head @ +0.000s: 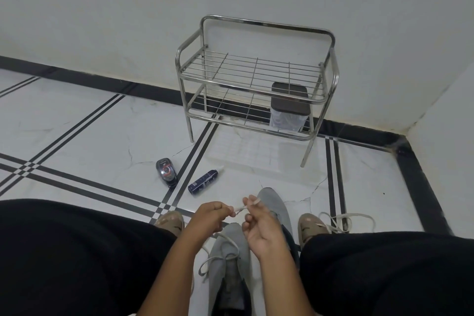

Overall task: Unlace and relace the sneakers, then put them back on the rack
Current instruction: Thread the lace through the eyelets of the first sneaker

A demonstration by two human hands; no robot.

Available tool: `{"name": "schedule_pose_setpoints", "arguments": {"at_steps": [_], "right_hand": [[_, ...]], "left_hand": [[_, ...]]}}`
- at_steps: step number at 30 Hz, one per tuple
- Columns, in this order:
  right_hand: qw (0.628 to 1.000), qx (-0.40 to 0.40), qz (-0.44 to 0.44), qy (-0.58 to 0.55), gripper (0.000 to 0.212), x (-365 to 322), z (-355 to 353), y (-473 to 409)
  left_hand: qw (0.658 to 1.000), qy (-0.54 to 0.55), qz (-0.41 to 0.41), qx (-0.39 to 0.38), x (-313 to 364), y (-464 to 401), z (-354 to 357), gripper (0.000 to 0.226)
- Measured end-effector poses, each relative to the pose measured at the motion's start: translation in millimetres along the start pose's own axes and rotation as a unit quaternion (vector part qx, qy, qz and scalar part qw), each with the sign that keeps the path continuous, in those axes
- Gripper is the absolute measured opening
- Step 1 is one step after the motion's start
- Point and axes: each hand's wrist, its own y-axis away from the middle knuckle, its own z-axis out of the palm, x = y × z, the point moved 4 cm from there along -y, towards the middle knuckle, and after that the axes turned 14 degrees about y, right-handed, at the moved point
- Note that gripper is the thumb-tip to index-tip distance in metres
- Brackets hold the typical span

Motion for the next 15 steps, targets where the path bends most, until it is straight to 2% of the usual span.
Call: {"name": "schedule_pose_setpoints", "arguments": {"at_steps": [3, 7, 9, 12, 15], "right_hand": [[0.997, 0.059, -0.044, 0.011, 0.003, -7, -12, -2], [0.992, 0.104, -0.048, -0.049, 0.011, -13, -24, 0], [0.986, 0.146, -0.055, -0.055, 0.011, -16, -32, 1], [0.979, 0.192, -0.070, -0.010, 0.008, -21, -44, 0], [0.983, 0.165, -0.059, 0.052, 0.003, -23, -41, 2]], "left_hand": [[1.000, -0.006, -0.004, -0.001, 0, 1, 0, 0.018], [0.999, -0.028, 0.022, 0.025, 2, 2, -5, 0.018], [0.991, -0.091, 0.056, 0.075, 3, 0, -15, 0.018], [0.965, -0.142, 0.104, 0.192, 3, -3, -36, 0.016], [0.931, -0.165, 0.144, 0.291, 7, 0, -49, 0.017]]}}
